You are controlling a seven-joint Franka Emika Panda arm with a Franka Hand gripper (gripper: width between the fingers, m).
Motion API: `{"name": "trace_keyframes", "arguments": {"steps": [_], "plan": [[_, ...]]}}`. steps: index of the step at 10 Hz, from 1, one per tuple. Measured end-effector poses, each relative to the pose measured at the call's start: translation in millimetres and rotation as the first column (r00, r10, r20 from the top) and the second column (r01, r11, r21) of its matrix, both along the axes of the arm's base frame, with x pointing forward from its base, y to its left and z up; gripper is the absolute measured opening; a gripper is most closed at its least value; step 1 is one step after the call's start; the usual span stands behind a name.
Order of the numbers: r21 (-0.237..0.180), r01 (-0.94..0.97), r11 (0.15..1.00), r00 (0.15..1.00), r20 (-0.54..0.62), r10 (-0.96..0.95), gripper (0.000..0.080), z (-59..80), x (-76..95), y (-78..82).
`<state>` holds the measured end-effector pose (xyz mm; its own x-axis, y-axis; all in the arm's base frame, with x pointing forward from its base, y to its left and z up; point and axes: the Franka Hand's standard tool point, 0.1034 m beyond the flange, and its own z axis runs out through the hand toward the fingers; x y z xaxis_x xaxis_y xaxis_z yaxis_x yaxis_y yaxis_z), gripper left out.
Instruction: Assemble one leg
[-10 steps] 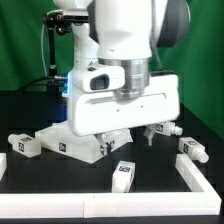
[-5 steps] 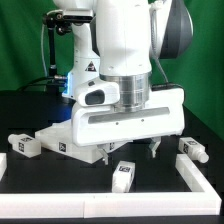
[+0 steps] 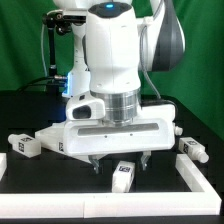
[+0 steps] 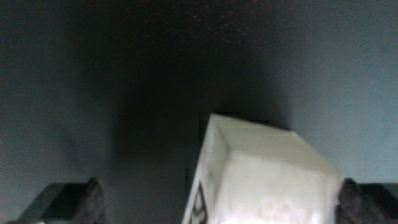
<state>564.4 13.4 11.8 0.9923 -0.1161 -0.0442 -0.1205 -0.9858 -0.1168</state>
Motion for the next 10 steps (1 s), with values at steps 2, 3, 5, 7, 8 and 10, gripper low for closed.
{"name": "trace_keyframes", "arguments": {"steps": [2, 3, 5, 7, 8, 10], "plan": [[-0.001, 0.002, 1.0, 1.0, -0.005, -0.002, 0.065, -3.7, -0.8, 11.3], [-0.001, 0.001, 1.0, 1.0, -0.005, -0.001, 0.0621, -3.6, -0.8, 10.1], [-0.001, 0.0, 1.0, 1.0, -0.005, 0.0, 0.0441, -3.7, -0.8, 10.6], [-0.001, 0.0, 1.0, 1.0, -0.005, 0.0, 0.0285, -3.6, -0.8, 10.6], [-0.001, -0.009, 1.0, 1.0, -0.003, 0.009, 0.0286, -3.7, -1.2, 9.3], [-0.007, -0.081, 0.997, 0.997, -0.004, 0.081, 0.0286, -1.3, -14.1, -6.9]]}}
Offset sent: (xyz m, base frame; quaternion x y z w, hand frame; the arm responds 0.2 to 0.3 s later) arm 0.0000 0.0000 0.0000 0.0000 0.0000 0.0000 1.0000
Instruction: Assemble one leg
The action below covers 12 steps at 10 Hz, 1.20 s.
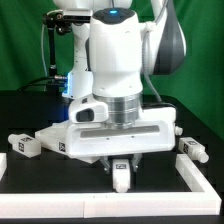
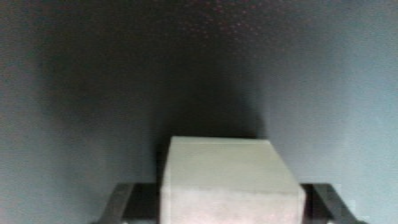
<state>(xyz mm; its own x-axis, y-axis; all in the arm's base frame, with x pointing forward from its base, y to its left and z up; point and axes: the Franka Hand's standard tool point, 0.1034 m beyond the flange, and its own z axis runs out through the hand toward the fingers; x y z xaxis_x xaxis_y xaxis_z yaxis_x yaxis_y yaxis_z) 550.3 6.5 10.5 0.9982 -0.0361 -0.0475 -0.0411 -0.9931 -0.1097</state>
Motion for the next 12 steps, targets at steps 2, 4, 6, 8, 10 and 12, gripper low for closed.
{"name": "trace_keyframes", "arguments": {"steps": [2, 4, 6, 8, 10, 12], "plan": [[-0.004, -0.084, 0.996, 0.996, 0.012, 0.084, 0.0286, 16.8, -10.2, -28.5], [-0.024, -0.144, 0.989, 0.988, 0.043, 0.145, 0.0287, 39.7, -18.0, -67.5], [-0.06, -0.221, 0.973, 0.972, 0.071, 0.225, 0.0287, 26.7, -33.0, -99.2], [-0.059, -0.22, 0.974, 0.974, 0.051, 0.223, 0.0287, 4.1, -41.6, -127.2], [-0.061, -0.211, 0.976, 0.976, 0.051, 0.214, 0.0287, -2.6, -35.8, -133.0], [-0.061, -0.219, 0.974, 0.973, 0.058, 0.222, 0.0287, -2.4, -27.6, -124.7]]}}
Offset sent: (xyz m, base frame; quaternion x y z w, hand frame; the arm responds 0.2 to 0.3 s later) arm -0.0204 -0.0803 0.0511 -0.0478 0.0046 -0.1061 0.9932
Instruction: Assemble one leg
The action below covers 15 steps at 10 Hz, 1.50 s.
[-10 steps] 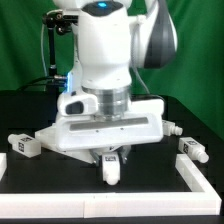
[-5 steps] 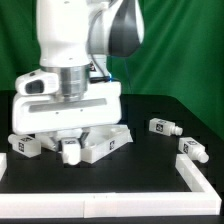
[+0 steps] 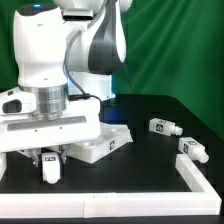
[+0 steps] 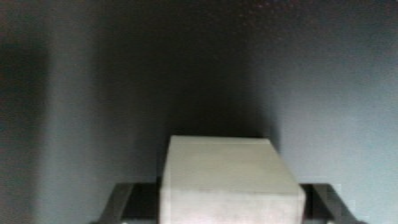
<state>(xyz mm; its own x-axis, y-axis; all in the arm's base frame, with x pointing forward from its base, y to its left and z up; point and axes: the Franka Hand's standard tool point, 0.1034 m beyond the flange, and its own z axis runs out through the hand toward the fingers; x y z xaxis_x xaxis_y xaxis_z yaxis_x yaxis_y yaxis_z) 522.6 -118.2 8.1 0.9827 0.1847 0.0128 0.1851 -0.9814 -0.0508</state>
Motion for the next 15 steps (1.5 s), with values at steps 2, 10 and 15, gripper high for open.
{"name": "trace_keyframes", "arguments": {"steps": [2, 10, 15], "plan": [[0.001, -0.002, 1.0, 1.0, 0.0, 0.002, 0.0287, -0.1, 0.2, 0.9], [-0.008, -0.164, 0.986, 0.986, 0.008, 0.164, 0.0648, 40.1, -3.6, 23.7], [-0.012, -0.189, 0.982, 0.981, 0.031, 0.189, 0.0649, 60.2, -15.3, 21.9]]}}
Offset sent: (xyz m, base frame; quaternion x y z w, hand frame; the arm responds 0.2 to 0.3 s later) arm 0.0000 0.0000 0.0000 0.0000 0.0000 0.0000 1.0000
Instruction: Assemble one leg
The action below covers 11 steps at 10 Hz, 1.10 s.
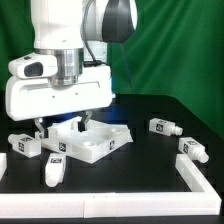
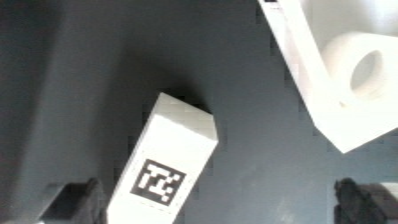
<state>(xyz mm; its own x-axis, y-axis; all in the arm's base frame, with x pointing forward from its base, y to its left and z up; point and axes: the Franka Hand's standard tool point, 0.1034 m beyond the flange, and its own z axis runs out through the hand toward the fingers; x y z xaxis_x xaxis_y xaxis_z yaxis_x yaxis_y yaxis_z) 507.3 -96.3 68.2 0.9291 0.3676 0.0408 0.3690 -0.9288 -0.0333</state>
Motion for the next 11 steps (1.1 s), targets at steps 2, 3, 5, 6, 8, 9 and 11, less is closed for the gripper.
{"name": "trace_keyframes", "arguments": {"steps": [2, 3, 5, 6, 8, 9, 11], "plan": [[0.0, -0.002, 1.0, 1.0, -0.001, 0.002, 0.0649, -0.6, -0.8, 0.4], [-0.022, -0.119, 0.993, 0.992, 0.033, 0.119, 0.0649, -3.8, -3.4, 2.2], [-0.029, -0.305, 0.952, 0.952, 0.02, 0.306, 0.0649, -17.1, -24.0, 5.3], [-0.047, -0.33, 0.943, 0.943, 0.034, 0.332, 0.0649, -21.4, -29.8, 12.4], [-0.041, -0.313, 0.949, 0.949, 0.027, 0.314, 0.0649, -25.2, -42.7, 12.3], [-0.042, -0.313, 0.949, 0.949, 0.03, 0.315, 0.0649, -24.8, -40.7, 12.2], [-0.031, -0.321, 0.946, 0.947, 0.005, 0.322, 0.0649, -32.4, -49.9, 11.5]]}}
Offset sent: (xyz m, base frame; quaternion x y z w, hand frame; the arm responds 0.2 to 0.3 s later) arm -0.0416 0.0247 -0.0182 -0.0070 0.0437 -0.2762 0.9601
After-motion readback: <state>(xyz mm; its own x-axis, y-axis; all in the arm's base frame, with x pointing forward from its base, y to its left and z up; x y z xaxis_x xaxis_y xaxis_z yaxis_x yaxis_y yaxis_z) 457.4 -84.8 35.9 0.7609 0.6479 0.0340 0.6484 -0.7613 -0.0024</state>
